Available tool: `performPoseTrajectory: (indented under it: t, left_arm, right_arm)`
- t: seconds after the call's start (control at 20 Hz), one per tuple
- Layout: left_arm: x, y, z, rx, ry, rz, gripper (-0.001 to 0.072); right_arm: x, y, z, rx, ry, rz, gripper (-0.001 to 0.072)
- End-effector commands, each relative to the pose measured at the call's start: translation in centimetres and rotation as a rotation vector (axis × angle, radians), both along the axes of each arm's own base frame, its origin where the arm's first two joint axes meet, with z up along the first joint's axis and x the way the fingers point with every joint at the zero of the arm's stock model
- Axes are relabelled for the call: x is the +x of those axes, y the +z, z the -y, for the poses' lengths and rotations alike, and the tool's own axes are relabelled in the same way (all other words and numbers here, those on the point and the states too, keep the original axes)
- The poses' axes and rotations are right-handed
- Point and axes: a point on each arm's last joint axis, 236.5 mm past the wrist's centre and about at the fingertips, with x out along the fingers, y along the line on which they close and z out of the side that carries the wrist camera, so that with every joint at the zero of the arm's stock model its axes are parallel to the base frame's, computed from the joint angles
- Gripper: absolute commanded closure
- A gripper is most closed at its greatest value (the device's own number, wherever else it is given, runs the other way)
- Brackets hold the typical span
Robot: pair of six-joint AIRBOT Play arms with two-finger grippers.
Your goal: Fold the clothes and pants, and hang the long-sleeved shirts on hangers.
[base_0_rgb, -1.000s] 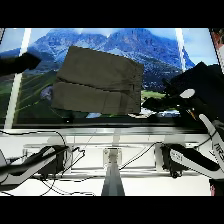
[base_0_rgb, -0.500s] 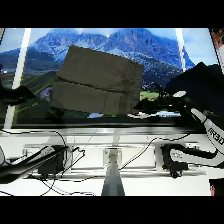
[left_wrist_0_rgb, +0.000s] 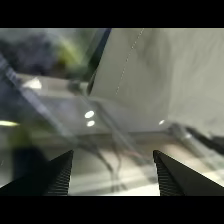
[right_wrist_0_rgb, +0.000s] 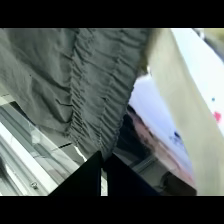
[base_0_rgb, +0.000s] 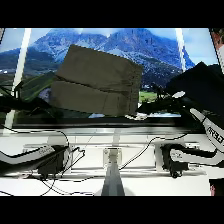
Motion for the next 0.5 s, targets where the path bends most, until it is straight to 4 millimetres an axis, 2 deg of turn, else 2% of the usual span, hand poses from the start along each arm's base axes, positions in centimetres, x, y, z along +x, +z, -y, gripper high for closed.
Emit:
performPoseTrajectory:
  t: [0.0,0.15,0.25,0.35,0.45]
  left_arm:
    - [2.4,-2.1,-0.1,-0.022,0.076,0.059,0.0139]
    - [4.0,-3.2,0.4,-0.067,0.09,0.107,0.0144]
    - [4.9,-3.5,1.3,-0.109,0.071,0.151,0.024]
    - [5.5,-4.0,1.5,-0.113,0.066,0.173,0.0268]
    - [5.9,-4.4,1.3,-0.091,0.055,0.193,0.0476]
  right_arm:
    - [0.5,0.3,0.0,-0.001,0.002,0.032,0.0686]
    - [1.1,0.6,0.0,0.0,0.002,0.046,0.0686]
    - [1.6,0.9,0.0,0.0,0.002,0.06,0.0687]
    - [2.1,1.2,0.0,-0.001,0.003,0.076,0.0687]
    - [2.7,1.6,0.0,0.002,0.007,0.09,0.0686]
